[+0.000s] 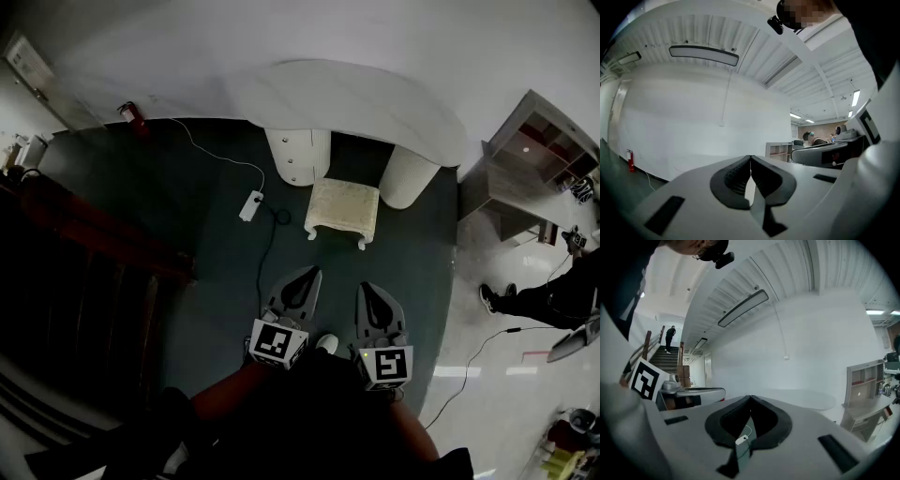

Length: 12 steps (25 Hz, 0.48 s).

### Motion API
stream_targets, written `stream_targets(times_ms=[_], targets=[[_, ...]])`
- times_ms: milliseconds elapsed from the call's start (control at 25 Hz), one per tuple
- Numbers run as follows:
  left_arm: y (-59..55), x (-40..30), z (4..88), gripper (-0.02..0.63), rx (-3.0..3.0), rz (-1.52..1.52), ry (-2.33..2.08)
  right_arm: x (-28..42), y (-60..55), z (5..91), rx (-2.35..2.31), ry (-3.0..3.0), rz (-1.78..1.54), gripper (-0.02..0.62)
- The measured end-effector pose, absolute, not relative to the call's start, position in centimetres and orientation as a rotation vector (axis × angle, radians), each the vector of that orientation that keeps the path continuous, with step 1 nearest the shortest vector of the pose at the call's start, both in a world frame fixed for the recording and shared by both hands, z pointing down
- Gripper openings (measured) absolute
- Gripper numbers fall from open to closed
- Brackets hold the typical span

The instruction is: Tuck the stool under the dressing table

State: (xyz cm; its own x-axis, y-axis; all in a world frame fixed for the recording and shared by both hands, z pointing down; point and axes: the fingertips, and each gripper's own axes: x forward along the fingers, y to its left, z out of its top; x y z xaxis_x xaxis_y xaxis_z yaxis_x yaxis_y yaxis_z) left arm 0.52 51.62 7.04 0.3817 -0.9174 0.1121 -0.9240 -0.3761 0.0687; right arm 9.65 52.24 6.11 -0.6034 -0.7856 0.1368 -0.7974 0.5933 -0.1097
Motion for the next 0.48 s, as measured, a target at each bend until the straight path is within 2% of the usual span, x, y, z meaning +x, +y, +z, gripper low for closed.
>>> stream_targets(times_ms=[480], targets=[[51.7, 2.8, 7.3, 0.017, 2.504, 0.128, -1.718, 13.6, 53.0, 5.3, 1.4, -2.792, 0.238, 0.038]])
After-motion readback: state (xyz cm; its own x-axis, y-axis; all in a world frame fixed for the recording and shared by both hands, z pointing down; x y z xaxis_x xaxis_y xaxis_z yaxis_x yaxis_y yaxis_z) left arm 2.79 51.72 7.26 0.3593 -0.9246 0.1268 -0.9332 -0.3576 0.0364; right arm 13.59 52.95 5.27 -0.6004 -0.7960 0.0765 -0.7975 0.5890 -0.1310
